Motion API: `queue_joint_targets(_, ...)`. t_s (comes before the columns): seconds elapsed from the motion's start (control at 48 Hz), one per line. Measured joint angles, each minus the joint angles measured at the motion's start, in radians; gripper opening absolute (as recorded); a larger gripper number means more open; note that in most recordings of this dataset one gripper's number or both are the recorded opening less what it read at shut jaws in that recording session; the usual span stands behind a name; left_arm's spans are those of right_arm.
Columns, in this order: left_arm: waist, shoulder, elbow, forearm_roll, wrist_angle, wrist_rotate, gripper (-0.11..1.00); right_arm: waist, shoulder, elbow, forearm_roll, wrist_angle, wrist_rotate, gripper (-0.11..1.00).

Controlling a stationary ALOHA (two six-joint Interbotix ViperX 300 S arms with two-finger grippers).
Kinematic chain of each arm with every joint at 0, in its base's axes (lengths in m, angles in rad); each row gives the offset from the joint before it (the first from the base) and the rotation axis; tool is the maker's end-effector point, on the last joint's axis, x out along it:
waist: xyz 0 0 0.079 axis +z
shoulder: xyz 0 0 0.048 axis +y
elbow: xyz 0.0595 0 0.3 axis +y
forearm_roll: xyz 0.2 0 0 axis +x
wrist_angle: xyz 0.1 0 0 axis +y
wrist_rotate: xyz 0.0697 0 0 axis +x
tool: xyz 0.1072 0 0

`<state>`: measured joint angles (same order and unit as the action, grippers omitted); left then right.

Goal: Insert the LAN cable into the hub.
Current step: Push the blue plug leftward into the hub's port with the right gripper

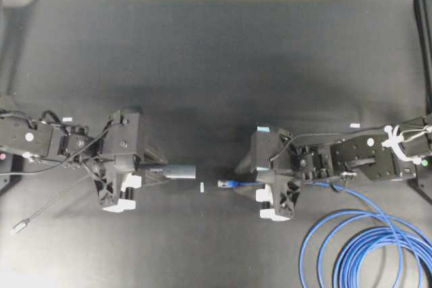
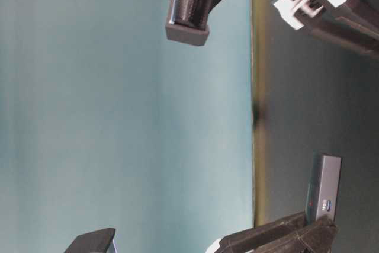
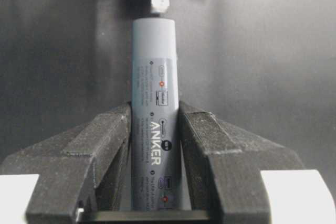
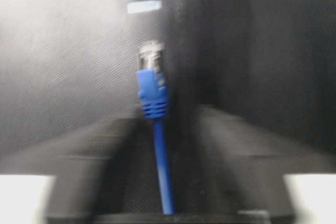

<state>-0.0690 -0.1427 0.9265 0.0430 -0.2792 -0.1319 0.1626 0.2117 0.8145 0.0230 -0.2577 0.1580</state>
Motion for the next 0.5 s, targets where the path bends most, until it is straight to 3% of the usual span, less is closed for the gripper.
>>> queue_joint_targets(0.333,-0.002,-0.009,0.000,-0.002,-0.002,0.000,0.28,0.005,-0.009,-0.002,0.009,0.003,0.005,0.08)
queue_joint_targets(0.499,-0.008,-0.026,-0.003,0.000,0.012,0.000,0.28,0.011,-0.081,-0.002,0.011,0.060,0.005,0.08)
